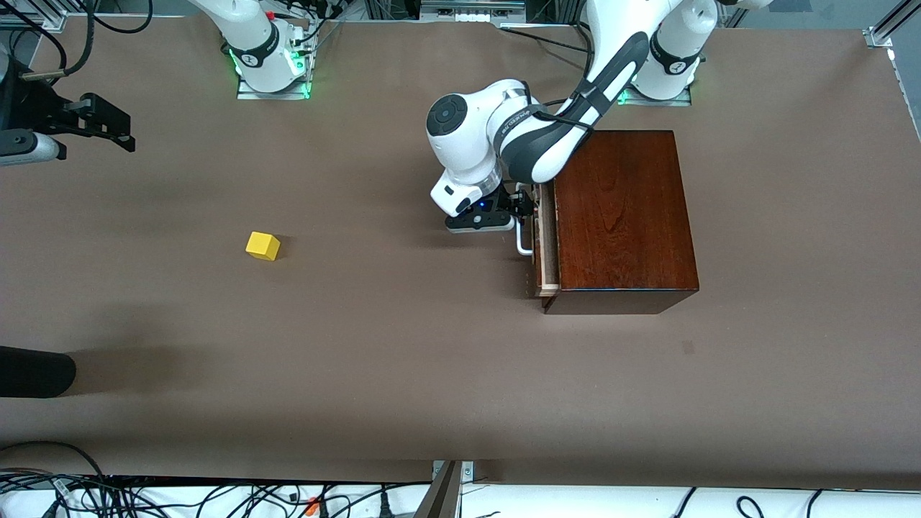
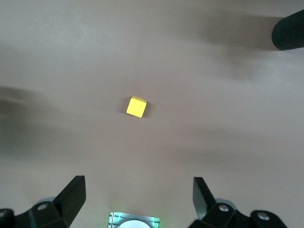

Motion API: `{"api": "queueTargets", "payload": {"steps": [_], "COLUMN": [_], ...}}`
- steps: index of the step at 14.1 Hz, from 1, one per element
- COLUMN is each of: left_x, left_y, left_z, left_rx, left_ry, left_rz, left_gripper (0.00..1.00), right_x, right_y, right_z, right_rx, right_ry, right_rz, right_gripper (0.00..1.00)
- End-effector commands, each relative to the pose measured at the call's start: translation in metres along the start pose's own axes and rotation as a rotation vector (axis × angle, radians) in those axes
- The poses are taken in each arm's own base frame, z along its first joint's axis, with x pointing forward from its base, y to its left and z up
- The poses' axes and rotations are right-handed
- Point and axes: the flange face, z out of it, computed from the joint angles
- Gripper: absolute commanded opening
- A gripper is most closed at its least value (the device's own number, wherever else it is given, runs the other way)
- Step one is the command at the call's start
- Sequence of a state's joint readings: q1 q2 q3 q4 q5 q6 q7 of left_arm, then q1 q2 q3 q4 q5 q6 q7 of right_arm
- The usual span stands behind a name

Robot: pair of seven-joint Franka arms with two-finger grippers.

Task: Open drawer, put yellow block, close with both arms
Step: 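Pull the drawer open with the left gripper while the right gripper reaches the cube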

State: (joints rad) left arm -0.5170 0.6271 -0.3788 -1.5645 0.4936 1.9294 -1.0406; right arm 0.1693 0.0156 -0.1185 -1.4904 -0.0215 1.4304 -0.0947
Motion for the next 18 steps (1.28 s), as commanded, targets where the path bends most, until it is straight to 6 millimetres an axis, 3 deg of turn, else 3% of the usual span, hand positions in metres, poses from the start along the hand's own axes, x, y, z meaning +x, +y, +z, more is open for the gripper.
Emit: {"api": "queueTargets", "payload": {"steps": [1, 6, 10, 15, 18], "left_x": [-0.009, -0.011, -0.014, -0.021, -0.022], "left_y": [0.033, 0.046, 0.052, 0.064, 0.067], "left_z": [-0.007, -0.013, -0.021, -0.033, -0.035], "left_rx": [-0.05, -0.103, -0.141, -0.167, -0.185], "left_ry": [0.007, -0.011, -0.007, -0.008, -0.007], "left_rz": [-0.008, -0.016, -0.013, -0.007, -0.008], "left_gripper": [1.0, 1.0, 1.0, 1.0, 1.0], "right_x": [0.001, -0.001, 0.016, 0.059, 0.069], "right_y": [0.009, 0.025, 0.024, 0.02, 0.021], "right_z": [-0.006, -0.005, 0.028, 0.1, 0.149], "right_rx": [0.01, 0.013, 0.018, 0.023, 0.021], "right_ry": [0.006, 0.001, -0.063, -0.116, -0.09], "right_rz": [0.005, 0.038, 0.038, 0.033, 0.041], "right_gripper": [1.0, 1.0, 1.0, 1.0, 1.0]}}
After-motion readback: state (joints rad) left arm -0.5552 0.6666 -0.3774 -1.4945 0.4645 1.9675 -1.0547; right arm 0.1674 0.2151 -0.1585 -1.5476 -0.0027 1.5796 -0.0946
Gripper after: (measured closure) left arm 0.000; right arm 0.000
